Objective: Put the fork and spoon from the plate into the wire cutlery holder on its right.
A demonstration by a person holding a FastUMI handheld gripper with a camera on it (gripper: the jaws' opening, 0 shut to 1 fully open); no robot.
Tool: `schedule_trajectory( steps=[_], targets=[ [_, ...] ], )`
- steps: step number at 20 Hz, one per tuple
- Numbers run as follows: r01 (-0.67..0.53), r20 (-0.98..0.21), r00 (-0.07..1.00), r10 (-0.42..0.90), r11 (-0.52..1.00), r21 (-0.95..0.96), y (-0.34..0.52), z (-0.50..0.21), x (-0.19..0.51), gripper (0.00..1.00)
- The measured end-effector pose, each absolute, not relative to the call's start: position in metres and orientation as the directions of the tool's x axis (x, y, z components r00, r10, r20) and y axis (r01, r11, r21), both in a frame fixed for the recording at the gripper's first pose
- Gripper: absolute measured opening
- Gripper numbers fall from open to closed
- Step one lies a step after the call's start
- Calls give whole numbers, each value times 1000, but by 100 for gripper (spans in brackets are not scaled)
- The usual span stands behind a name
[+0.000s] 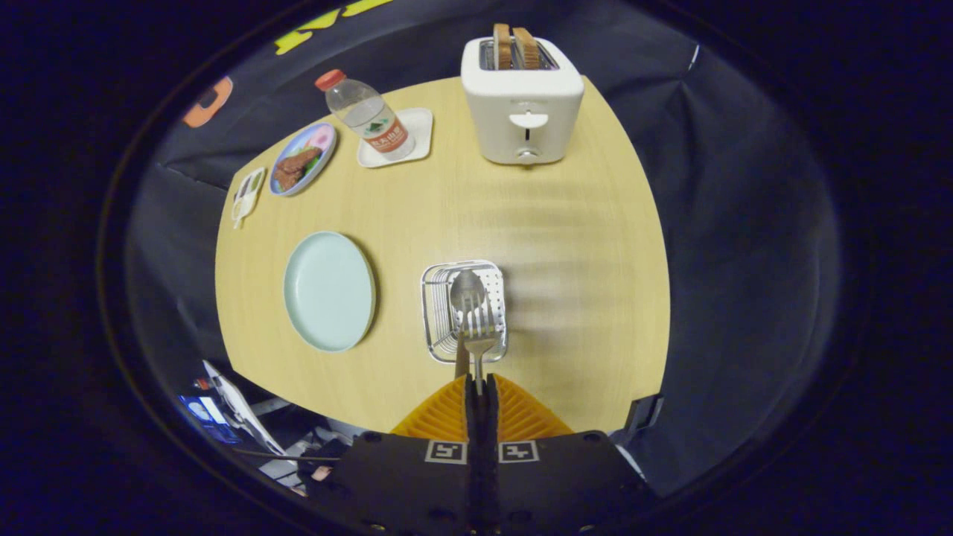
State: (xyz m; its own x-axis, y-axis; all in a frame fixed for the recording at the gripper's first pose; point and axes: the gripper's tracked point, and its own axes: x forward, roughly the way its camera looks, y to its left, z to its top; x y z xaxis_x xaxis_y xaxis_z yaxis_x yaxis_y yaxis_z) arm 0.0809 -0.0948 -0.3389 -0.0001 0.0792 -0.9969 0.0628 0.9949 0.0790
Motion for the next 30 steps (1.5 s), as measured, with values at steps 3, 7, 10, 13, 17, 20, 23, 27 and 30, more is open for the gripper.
schedule_trajectory(
  steps=[3,7,10,13,17,20,23,27,30],
  targets=[
    [109,-992,-87,89,991,79,-91,-356,88,1],
    [126,-989,-112,92,989,78,-87,-369,97,1],
    [136,-988,-125,87,988,70,-88,-375,100,2],
    [122,-990,-112,84,990,70,-87,-377,100,3],
    [145,-994,-70,83,987,72,-87,-371,98,10],
    [143,-996,-16,90,986,86,-86,-361,95,25],
    [138,-993,39,111,984,115,-77,-351,84,28],
    [91,-983,124,136,985,148,-54,-333,69,57],
    [33,-974,185,128,990,136,-34,-322,60,81]
  ],
)
